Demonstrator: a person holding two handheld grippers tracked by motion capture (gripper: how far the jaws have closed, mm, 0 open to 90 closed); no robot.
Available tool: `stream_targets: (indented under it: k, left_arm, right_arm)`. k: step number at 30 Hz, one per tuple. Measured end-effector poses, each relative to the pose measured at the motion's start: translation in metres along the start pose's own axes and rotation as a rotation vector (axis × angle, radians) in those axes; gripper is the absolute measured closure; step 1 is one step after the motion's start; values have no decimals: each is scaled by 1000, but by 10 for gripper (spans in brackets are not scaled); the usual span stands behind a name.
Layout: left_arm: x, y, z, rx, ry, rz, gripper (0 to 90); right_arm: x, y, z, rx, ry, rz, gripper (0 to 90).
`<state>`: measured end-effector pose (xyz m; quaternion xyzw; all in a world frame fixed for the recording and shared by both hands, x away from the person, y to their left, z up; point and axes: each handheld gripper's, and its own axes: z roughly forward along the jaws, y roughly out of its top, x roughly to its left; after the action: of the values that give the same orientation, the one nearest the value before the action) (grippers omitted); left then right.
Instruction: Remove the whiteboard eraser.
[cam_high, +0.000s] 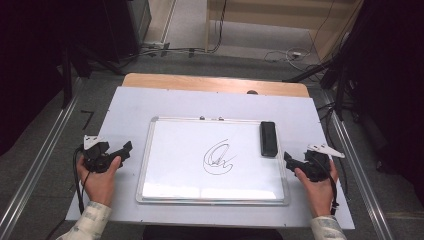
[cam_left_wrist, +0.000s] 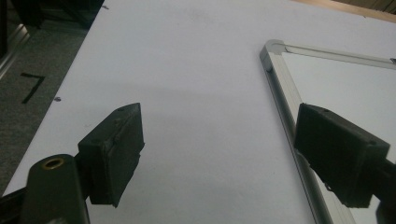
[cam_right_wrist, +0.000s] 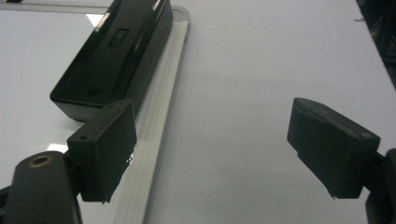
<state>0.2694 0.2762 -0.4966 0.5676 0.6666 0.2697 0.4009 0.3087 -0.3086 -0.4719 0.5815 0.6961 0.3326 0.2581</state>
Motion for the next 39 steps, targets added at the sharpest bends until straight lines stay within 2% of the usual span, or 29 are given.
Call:
stream_targets:
  k: [10,15,23,33,39]
  left_arm:
    - [3,0,-1,1,1,-6,169]
    - [3,0,-1,2,2,-1,169]
    - [3,-1,0,8,2,3,169]
    - [3,-1,2,14,3,1,169]
    - [4,-1,2,14,2,1,169]
  right_arm:
    - [21,16,16,-9,37,-15,146]
    - [27,21,27,7,40,-17,147]
    - [38,30,40,0,42,-22,149]
    - [47,40,58,-9,30,-14,165]
    - [53,45,73,10,7,-30,187]
